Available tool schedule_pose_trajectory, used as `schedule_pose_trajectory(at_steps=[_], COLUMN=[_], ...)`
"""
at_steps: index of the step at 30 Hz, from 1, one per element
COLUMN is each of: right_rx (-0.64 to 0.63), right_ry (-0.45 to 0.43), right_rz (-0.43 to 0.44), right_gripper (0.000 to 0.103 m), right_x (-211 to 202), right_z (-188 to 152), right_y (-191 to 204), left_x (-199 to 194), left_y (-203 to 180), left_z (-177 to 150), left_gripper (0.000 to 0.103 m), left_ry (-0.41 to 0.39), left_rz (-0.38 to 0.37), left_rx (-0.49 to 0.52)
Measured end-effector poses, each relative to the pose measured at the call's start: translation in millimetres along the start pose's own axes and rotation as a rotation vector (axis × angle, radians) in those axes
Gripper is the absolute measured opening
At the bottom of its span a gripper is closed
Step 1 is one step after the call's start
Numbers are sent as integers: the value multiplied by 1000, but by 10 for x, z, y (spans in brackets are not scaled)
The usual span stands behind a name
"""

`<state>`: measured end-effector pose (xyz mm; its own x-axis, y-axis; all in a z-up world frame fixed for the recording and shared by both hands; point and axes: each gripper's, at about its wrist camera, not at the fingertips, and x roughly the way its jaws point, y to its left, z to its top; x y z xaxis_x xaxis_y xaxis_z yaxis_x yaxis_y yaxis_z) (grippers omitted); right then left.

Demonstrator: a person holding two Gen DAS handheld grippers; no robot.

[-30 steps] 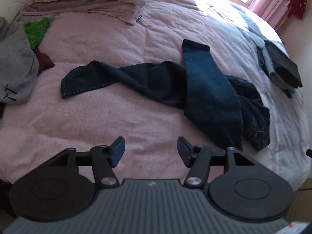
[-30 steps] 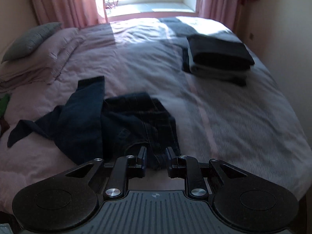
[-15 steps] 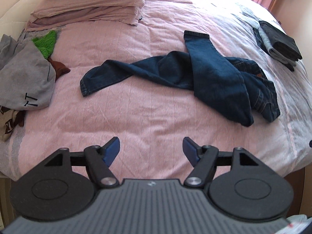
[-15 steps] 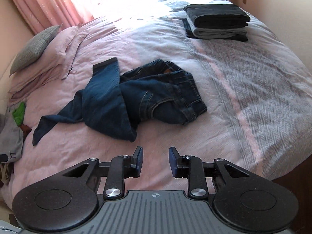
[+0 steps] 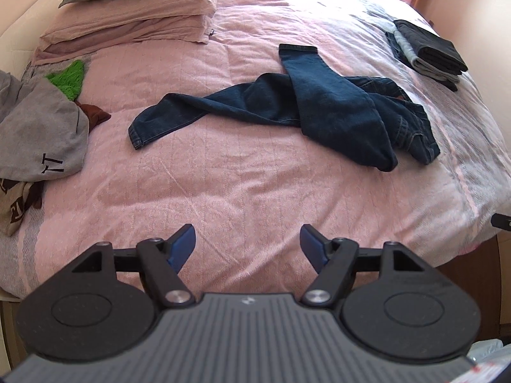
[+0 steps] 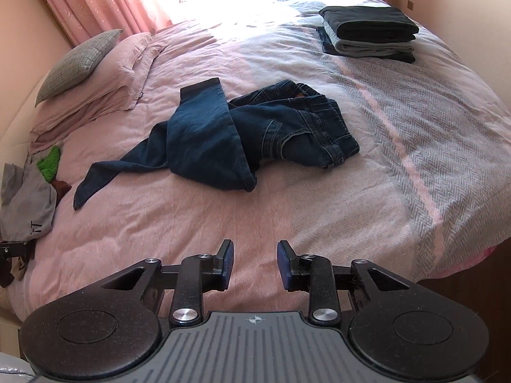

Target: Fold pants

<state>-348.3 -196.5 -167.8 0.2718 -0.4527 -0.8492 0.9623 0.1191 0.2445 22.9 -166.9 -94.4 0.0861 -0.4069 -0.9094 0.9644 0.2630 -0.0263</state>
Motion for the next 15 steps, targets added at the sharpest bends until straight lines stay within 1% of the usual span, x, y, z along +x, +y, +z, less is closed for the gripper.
schedule_pose_trajectory(at_steps=[10, 15], right_rx=[31, 50], right_ry=[-28, -31], right_rz=[-9, -3], right_gripper=[27, 28], right_x=[-168, -163], right_z=[-188, -185], right_y=[-57, -139], left_x=[-31, -2], left_y=[-153, -274], left_z=[-66, -26], left_gripper=[70, 70], left_ry=[-14, -13], left_rz=[-26, -23], left_rx=[57, 77])
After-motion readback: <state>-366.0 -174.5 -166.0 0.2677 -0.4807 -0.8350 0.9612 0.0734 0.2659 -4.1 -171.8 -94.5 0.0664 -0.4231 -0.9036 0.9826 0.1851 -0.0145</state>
